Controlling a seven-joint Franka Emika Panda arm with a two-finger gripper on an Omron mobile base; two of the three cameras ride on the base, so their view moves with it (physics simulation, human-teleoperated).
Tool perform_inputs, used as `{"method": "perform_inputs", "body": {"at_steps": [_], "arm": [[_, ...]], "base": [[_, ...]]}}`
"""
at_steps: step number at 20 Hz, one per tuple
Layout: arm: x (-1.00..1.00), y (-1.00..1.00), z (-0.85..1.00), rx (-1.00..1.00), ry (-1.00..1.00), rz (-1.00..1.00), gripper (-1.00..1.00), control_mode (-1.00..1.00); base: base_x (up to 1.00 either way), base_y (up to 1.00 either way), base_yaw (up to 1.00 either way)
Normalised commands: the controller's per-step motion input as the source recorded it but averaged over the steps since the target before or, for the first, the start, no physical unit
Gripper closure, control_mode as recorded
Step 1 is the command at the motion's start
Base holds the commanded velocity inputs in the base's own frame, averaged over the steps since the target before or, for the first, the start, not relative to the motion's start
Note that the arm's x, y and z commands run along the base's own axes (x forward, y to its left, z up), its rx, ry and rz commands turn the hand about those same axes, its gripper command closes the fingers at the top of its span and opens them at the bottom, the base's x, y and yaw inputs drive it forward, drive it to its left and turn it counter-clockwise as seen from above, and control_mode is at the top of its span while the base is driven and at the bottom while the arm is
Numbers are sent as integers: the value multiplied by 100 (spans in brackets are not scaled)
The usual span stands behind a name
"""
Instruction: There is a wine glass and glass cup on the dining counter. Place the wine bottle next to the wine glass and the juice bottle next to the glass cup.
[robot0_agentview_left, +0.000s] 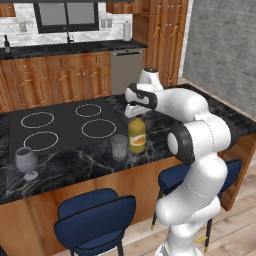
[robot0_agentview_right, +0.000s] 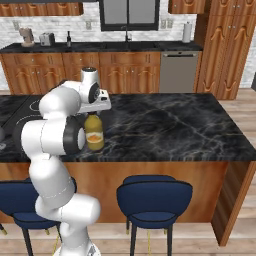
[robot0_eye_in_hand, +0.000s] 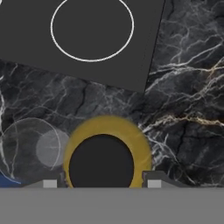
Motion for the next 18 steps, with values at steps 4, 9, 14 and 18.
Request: {"method": "perform_inputs", "body": {"at_steps": [4,9,14,18], "arm": [[-3,4,-27,0,0,-5,-100,-100],[-10,2,-15,0,-3,-3,-100,-100],[-15,0,0,0,-1,0,-100,-100],[-8,0,2,0,0,0,-100,-100]], "base": [[0,0,0],[0,0,0],[0,0,0],[0,0,0]]}}
